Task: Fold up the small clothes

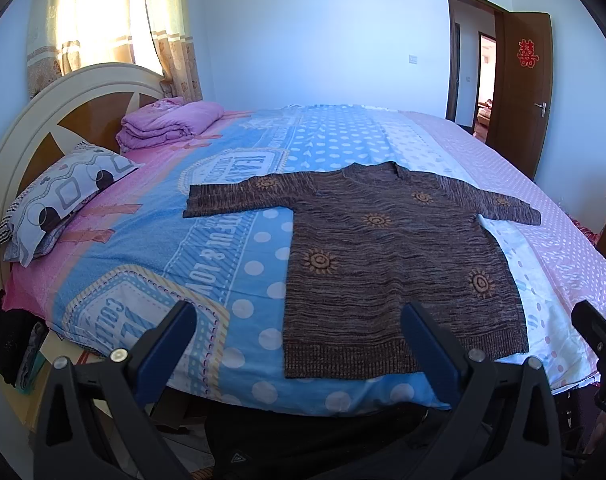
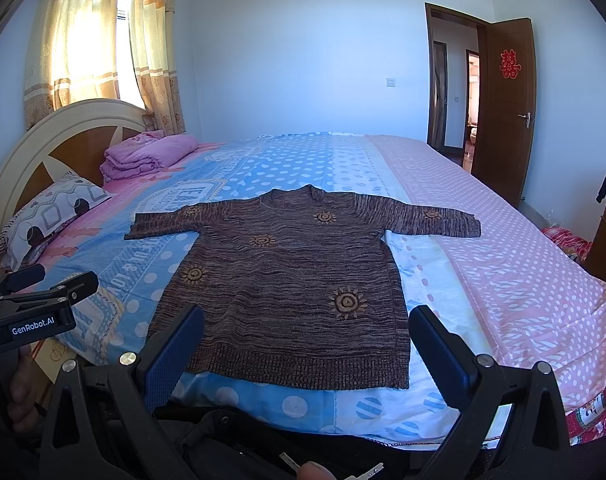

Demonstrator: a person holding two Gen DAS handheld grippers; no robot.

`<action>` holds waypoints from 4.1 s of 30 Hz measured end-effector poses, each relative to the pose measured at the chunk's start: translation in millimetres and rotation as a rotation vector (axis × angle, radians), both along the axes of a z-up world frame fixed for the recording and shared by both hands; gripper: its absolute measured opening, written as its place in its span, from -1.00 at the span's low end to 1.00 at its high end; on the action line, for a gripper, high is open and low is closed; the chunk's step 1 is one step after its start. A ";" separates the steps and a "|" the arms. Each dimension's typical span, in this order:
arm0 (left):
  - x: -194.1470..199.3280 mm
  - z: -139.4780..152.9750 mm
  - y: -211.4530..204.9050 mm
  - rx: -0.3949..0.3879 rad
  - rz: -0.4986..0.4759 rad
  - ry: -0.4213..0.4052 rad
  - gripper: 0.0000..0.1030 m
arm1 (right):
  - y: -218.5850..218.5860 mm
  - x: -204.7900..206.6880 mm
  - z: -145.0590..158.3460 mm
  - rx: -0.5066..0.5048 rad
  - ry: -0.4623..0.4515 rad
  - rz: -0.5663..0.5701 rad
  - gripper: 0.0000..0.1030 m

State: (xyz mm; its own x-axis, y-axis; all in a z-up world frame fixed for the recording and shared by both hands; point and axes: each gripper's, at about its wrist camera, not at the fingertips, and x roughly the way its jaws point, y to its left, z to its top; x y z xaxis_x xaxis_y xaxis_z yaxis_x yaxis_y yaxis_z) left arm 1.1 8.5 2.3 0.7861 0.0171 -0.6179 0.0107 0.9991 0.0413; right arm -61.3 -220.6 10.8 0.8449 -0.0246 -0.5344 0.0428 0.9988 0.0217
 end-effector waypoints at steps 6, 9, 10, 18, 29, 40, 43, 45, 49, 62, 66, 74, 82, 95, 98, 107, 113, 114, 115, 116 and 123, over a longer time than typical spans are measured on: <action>0.0 -0.6 -0.1 0.000 0.000 0.000 1.00 | 1.3 0.5 -1.6 0.003 0.003 0.002 0.98; 0.0 -0.5 0.0 -0.001 -0.001 0.000 1.00 | 1.6 0.6 -1.7 0.003 0.003 0.002 0.98; 0.0 -0.5 0.0 -0.001 -0.001 0.000 1.00 | 1.5 0.4 -1.8 0.004 0.003 0.002 0.98; -0.4 -1.3 -0.3 -0.001 0.000 0.004 1.00 | 1.6 0.7 -2.8 0.009 0.007 0.006 0.98; 0.8 -5.2 0.0 -0.005 0.001 0.016 1.00 | 0.1 1.1 -3.9 0.017 0.005 0.003 0.98; 5.4 -7.8 0.0 -0.009 -0.005 0.034 1.00 | -4.2 3.0 -4.8 0.031 0.005 0.009 0.98; 9.5 -10.3 0.2 -0.012 -0.007 0.049 1.00 | -5.6 6.2 -6.7 0.031 0.001 0.016 0.98; 12.4 -11.9 -0.3 -0.008 -0.010 0.056 1.00 | -6.3 9.2 -9.4 0.030 0.002 0.021 0.98; 19.6 -16.3 -2.5 0.009 -0.018 0.073 1.00 | -11.8 18.6 -18.3 0.051 0.020 0.031 0.98; 72.0 -40.3 1.6 0.121 -0.024 0.116 1.00 | -39.2 55.5 -53.2 0.057 0.104 0.001 0.98; 97.8 -53.9 -1.2 0.167 -0.015 0.139 1.00 | -56.0 74.9 -67.1 0.052 0.136 -0.028 0.98; 152.8 -76.2 -16.9 0.233 -0.018 0.165 1.00 | -111.6 119.1 -83.5 0.085 0.187 -0.118 0.98; 215.7 -82.2 -29.2 0.319 0.034 0.068 1.00 | -183.9 170.2 -84.6 0.099 0.188 -0.249 0.98; 306.8 -114.9 -39.4 0.326 0.125 0.113 1.00 | -290.9 256.9 -99.4 0.094 0.243 -0.409 0.97; 323.1 -117.7 -37.2 0.316 0.144 0.117 1.00 | -309.3 272.5 -102.2 0.108 0.244 -0.430 0.94; 363.3 -123.3 -31.2 0.307 0.201 0.124 1.00 | -364.4 320.2 -102.3 0.170 0.251 -0.479 0.54; 378.0 -124.1 -20.4 0.270 0.247 0.140 1.00 | -396.6 359.5 -111.6 0.179 0.297 -0.529 0.28; 379.3 -127.3 -19.7 0.265 0.249 0.152 1.00 | -403.1 366.0 -115.0 0.194 0.311 -0.532 0.27; 379.8 -129.7 -19.6 0.263 0.248 0.162 1.00 | -408.0 370.3 -118.1 0.210 0.320 -0.533 0.27; 380.4 -131.9 -19.4 0.261 0.247 0.172 1.00 | -412.0 375.6 -121.9 0.224 0.335 -0.531 0.27; 383.5 -136.9 -19.1 0.254 0.246 0.193 1.00 | -394.7 392.6 -135.7 0.126 0.390 -0.455 -0.71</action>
State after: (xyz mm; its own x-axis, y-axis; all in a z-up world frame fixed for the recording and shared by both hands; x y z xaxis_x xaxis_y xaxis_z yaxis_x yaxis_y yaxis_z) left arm 384.6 -10.6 -134.7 0.6092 0.3616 -0.7058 -0.1957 0.9310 0.3080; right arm 331.3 -615.3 -124.9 0.5058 -0.2535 -0.8245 0.4930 0.8693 0.0351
